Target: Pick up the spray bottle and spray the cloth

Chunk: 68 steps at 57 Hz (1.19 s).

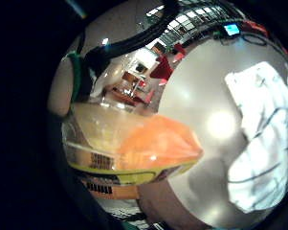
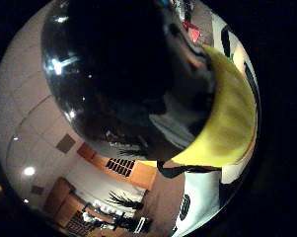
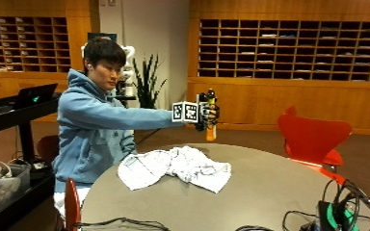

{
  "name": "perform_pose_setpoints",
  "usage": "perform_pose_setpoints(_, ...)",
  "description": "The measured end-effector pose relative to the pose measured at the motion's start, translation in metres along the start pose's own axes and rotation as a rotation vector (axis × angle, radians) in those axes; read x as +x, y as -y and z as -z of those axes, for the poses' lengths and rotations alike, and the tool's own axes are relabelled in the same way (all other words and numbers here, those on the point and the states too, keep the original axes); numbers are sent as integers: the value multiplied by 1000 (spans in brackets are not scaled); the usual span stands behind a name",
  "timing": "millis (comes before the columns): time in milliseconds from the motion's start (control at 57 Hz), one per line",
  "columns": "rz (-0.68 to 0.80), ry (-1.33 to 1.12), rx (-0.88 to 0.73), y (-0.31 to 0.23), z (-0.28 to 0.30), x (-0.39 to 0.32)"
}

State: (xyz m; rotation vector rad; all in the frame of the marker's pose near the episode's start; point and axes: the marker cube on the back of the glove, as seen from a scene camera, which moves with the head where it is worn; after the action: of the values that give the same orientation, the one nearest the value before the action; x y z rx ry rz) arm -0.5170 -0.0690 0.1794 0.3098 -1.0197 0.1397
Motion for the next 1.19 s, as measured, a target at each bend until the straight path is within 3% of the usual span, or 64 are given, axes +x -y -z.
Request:
perform_pose_setpoints(228,-128,43,28,-1,-41,66)
perform_pose_setpoints(439,-129,54,18,0,-43,77)
perform_pose_setpoints(614,-88,-14,-90,-10,-43,74)
perform_pose_setpoints(895,-28,-103,-265,-16,-13,66)
perform_pose_setpoints(1193,-19,-55,-250,-17,18,56)
